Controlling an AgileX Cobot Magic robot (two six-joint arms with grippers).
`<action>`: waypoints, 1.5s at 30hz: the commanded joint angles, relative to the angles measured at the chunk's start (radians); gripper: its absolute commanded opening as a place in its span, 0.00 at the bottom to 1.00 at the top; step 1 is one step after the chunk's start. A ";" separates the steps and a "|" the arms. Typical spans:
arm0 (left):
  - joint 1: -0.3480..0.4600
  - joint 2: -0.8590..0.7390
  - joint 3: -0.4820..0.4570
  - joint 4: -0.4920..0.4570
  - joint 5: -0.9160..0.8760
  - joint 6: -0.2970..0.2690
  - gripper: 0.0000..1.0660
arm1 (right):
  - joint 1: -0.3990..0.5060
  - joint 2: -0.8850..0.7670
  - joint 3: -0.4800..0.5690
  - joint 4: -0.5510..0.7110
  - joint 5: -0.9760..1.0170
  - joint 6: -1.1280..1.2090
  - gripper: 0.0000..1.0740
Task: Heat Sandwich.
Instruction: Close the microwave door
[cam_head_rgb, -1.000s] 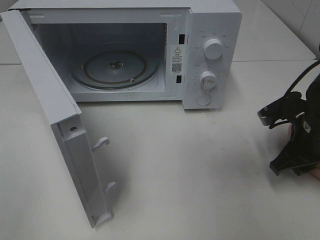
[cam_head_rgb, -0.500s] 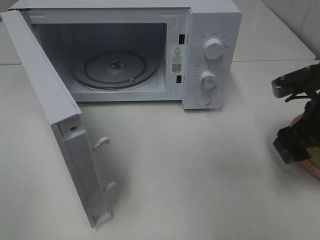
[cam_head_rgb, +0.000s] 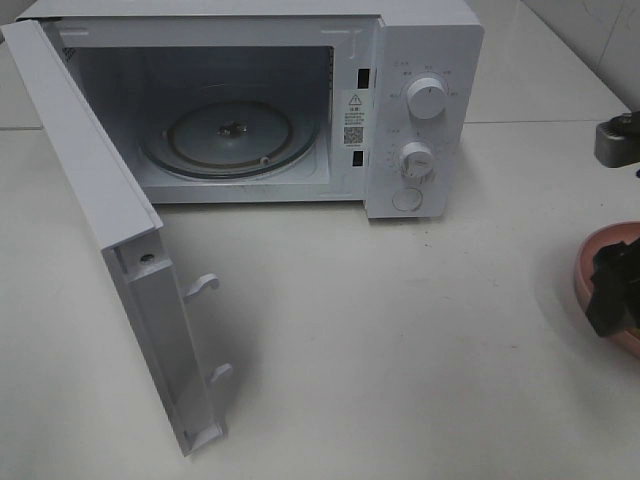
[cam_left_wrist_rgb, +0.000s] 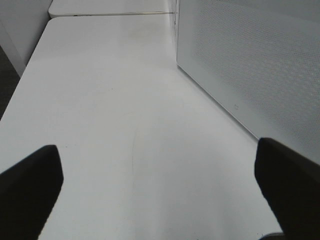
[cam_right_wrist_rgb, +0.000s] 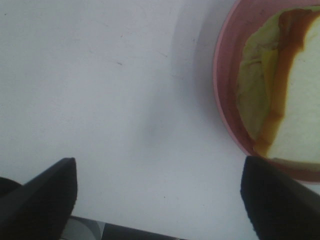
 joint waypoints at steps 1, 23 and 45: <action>0.006 -0.027 0.003 -0.008 -0.015 -0.001 0.95 | -0.006 -0.071 -0.004 0.011 0.066 -0.013 0.77; 0.006 -0.027 0.003 -0.008 -0.015 -0.001 0.95 | -0.006 -0.606 0.054 0.008 0.260 -0.012 0.71; 0.006 -0.027 0.003 -0.008 -0.015 -0.001 0.95 | -0.184 -1.080 0.167 0.038 0.275 0.011 0.71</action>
